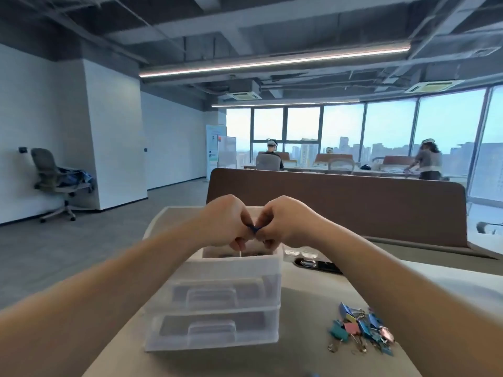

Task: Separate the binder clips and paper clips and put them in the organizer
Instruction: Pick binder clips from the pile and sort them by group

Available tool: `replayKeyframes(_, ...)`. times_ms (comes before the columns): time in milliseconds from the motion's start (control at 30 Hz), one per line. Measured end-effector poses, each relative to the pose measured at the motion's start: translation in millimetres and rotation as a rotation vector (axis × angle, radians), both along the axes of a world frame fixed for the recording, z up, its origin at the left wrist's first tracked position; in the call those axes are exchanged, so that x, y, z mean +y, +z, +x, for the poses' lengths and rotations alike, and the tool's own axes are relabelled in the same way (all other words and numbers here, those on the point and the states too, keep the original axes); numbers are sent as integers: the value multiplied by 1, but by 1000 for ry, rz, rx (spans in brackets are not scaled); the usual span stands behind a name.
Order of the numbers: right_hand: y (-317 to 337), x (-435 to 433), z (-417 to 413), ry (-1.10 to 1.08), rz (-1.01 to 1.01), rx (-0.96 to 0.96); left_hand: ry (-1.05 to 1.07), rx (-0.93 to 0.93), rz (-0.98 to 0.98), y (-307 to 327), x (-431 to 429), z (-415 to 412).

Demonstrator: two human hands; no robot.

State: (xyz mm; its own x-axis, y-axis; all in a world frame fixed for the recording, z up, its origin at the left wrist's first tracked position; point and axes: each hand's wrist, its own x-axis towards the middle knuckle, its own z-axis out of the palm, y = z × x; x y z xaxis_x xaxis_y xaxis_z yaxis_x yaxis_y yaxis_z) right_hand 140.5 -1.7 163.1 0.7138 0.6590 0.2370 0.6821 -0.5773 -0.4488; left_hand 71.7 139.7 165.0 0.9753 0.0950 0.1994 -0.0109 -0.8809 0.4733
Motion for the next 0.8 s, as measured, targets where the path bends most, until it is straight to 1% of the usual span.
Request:
replayKeyframes(100,-7,36,8,17,2,27,96,51,-19,1,26,-1)
replayKeyframes(200,-20,63,12,1,-20,18,155,62,40,-6,40,-3)
replayKeyframes(333,-28,80,11,-35,-99,-95,180,39,152,-15,51,-6)
replayKeyframes(467,-27,85,10,-21,-204,-177,166,34,141,-19,54,-9)
replayKeyframes(567,-26,83,10,-8,-176,-150,161,-15,147,-18,52,-12)
replayKeyframes(700,-24,67,8,-6,-31,-134,166,-137,62,-16,44,-16)
replayKeyframes(800,-26,38,1,-13,11,-106,105,-183,61,-24,26,-20)
